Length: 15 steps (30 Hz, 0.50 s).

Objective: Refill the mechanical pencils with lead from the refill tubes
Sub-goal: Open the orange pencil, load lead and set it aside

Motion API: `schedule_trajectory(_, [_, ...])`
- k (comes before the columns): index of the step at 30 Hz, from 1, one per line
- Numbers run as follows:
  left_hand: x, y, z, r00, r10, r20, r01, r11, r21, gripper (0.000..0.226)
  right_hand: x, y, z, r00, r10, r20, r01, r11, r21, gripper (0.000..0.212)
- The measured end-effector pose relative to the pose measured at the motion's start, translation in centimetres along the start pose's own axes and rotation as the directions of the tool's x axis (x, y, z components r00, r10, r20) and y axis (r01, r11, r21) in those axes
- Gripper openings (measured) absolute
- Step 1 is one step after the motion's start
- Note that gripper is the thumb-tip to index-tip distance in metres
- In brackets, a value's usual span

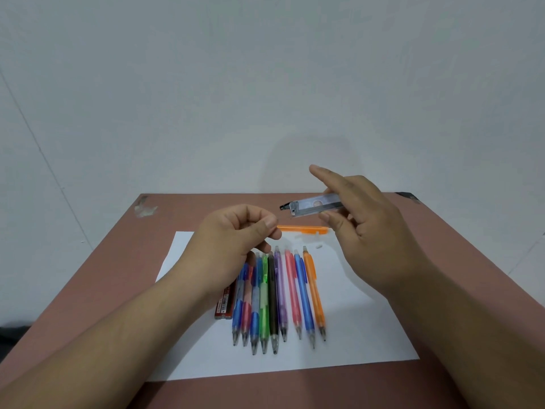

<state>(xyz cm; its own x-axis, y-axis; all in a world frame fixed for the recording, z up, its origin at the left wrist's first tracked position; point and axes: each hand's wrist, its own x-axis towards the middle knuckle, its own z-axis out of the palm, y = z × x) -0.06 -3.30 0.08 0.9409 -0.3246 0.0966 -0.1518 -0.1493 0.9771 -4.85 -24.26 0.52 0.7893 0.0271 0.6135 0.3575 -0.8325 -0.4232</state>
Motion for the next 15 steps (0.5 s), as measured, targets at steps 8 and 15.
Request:
schedule_trajectory(8, [0.23, -0.40, -0.12, 0.995, 0.086, -0.040, -0.083, 0.994, 0.070, 0.016, -0.06, -0.03, 0.01, 1.000, 0.017, -0.008, -0.017, 1.000, 0.020, 0.065])
schedule_trajectory(15, [0.06, -0.47, -0.07, 0.983, 0.159, -0.088, -0.146, 0.979, 0.140, 0.014, -0.08, -0.08, 0.00, 0.999, 0.047, -0.017, -0.046, 0.997, 0.057, 0.063])
